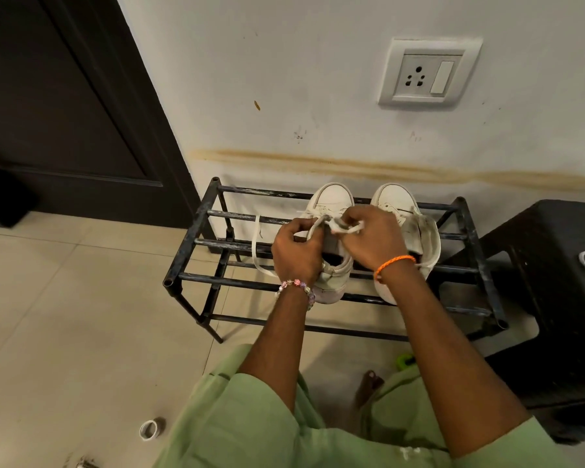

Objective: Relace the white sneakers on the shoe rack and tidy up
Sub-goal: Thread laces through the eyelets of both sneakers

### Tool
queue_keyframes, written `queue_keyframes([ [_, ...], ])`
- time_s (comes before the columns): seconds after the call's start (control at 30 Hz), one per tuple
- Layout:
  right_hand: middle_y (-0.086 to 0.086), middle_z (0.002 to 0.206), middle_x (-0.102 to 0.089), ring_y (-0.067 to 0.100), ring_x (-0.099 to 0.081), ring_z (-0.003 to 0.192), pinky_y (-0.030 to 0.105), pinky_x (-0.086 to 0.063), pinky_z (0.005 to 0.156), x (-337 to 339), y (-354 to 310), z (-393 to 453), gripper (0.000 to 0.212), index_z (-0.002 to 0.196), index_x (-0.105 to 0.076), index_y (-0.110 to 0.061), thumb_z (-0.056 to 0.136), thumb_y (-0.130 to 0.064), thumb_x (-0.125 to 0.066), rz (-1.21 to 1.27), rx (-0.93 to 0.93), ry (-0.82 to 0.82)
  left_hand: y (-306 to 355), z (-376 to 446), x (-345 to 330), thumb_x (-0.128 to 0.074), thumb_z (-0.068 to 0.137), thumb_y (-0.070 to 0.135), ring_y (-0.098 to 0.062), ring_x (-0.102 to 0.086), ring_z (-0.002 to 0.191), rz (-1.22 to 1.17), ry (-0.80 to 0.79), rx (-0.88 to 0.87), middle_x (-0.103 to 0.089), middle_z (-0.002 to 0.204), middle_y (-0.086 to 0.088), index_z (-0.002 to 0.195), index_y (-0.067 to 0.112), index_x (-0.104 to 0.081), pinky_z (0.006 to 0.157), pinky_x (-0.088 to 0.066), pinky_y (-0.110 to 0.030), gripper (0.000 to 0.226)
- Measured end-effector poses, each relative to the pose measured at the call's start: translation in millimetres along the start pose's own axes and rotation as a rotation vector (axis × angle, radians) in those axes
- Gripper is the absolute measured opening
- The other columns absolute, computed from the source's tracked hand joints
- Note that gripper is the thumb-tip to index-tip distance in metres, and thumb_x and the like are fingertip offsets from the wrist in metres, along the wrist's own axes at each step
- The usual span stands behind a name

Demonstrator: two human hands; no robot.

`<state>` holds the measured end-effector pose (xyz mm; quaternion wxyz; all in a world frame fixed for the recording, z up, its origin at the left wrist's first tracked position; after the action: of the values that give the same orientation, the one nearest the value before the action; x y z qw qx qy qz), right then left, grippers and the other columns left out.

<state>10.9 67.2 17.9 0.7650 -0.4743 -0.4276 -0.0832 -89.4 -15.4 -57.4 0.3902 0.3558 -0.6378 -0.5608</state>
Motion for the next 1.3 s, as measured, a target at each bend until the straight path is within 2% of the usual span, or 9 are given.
queue_keyframes([
  [0.27, -0.012, 0.040, -0.040, 0.008, -0.036, 0.041, 0.021, -0.031, 0.044, 41.8, 24.6, 8.8, 0.030, 0.040, -0.051, -0.019, 0.065, -0.002, -0.054, 0.768, -0.370, 0.292, 5.1, -0.3, 0.6, -0.077, 0.077, 0.033, -0.012, -0.062, 0.086, 0.011, -0.002, 0.030, -0.067, 0.089, 0.005, 0.084, 0.018, -0.070, 0.069, -0.050, -0.025, 0.018],
  [0.37, -0.008, 0.037, -0.039, 0.010, -0.035, 0.037, 0.017, -0.030, 0.039, 54.5, 35.1, 14.7, 0.025, 0.044, -0.045, -0.016, 0.062, 0.000, -0.051, 0.993, -0.447, 0.445, 7.7, 1.6, 0.2, -0.078, 0.075, 0.031, -0.014, -0.062, 0.085, 0.026, -0.034, 0.039, -0.063, 0.081, 0.011, 0.074, 0.025, -0.065, 0.072, -0.053, -0.030, 0.015],
  [0.43, -0.008, 0.042, -0.047, 0.011, -0.043, 0.044, 0.020, -0.038, 0.044, 51.2, 41.0, 18.0, 0.024, 0.056, -0.049, -0.012, 0.075, 0.001, -0.054, 0.862, -0.439, 0.381, 10.6, 5.3, 0.4, -0.080, 0.073, 0.026, -0.015, -0.063, 0.084, 0.046, -0.060, 0.044, -0.062, 0.077, 0.012, 0.068, 0.028, -0.062, 0.077, -0.055, -0.035, 0.019],
  [0.53, 0.004, 0.077, -0.060, 0.018, -0.052, 0.075, 0.020, -0.037, 0.061, 33.0, 41.0, 20.0, 0.005, 0.078, -0.061, -0.011, 0.081, -0.006, -0.061, 0.296, -0.292, 0.154, 13.1, 17.0, 0.0, -0.080, 0.071, 0.018, -0.014, -0.062, 0.077, 0.102, -0.176, 0.059, -0.061, 0.072, 0.010, 0.070, 0.025, -0.062, 0.080, -0.056, -0.041, 0.019],
  [0.67, 0.015, 0.121, -0.051, 0.027, -0.050, 0.108, 0.022, -0.035, 0.083, 16.5, 32.3, 28.6, 0.039, 0.120, -0.057, -0.010, 0.081, -0.008, -0.062, -0.089, -0.151, -0.082, 32.7, 27.4, -7.1, -0.079, 0.069, 0.025, -0.017, -0.059, 0.090, 0.333, -0.317, -0.165, -0.060, 0.093, 0.007, 0.102, 0.024, -0.059, 0.081, -0.054, -0.044, 0.038],
  [0.8, 0.011, 0.119, -0.056, 0.028, -0.051, 0.112, 0.026, -0.040, 0.087, 17.0, 20.7, 27.6, 0.033, 0.114, -0.062, -0.016, 0.081, -0.016, -0.060, -0.122, -0.153, -0.048, 53.4, 26.6, -23.3, -0.072, 0.075, 0.022, -0.021, -0.046, 0.115, 0.691, -0.411, -0.423, -0.052, 0.119, 0.000, 0.109, 0.028, -0.063, 0.093, -0.041, -0.043, 0.036],
  [0.97, 0.008, 0.097, -0.065, 0.025, -0.060, 0.092, 0.030, -0.048, 0.078, -2.2, 12.0, 14.6, 0.023, 0.098, -0.065, -0.014, 0.076, -0.022, -0.068, -0.097, -0.149, -0.140, 54.6, 24.5, -30.8, -0.064, 0.079, 0.018, -0.020, -0.060, 0.100, 0.801, -0.369, -0.497, -0.067, 0.103, 0.004, 0.094, 0.024, -0.067, 0.089, -0.045, -0.043, 0.016],
  [1.1, 0.015, 0.082, -0.066, 0.031, -0.060, 0.083, 0.025, -0.040, 0.065, -6.7, 15.8, 13.1, 0.017, 0.085, -0.068, -0.004, 0.083, -0.019, -0.062, -0.162, -0.153, -0.098, 54.5, 23.4, -32.1, -0.062, 0.084, 0.024, -0.021, -0.059, 0.102, 0.883, -0.296, -0.611, -0.068, 0.105, 0.002, 0.099, 0.022, -0.068, 0.084, -0.040, -0.036, 0.016],
  [1.3, 0.019, 0.086, -0.069, 0.030, -0.069, 0.075, 0.044, -0.060, 0.066, -6.0, 40.2, 15.9, 0.006, 0.075, -0.067, -0.005, 0.080, -0.002, -0.065, 0.348, -0.534, -0.193, 53.3, 18.5, -34.8, -0.059, 0.089, 0.034, -0.021, -0.061, 0.095, 0.890, -0.278, -0.718, -0.069, 0.100, 0.004, 0.097, 0.022, -0.067, 0.081, -0.037, -0.034, 0.017],
])
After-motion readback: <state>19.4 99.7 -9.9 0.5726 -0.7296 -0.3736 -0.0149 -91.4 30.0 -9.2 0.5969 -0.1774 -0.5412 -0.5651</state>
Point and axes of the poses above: each hand's wrist, its own z-axis towards the middle knuckle, its own x-axis out of the back of the hand, y = z × x, the point moved 5 cm from there along z, towards the middle knuckle
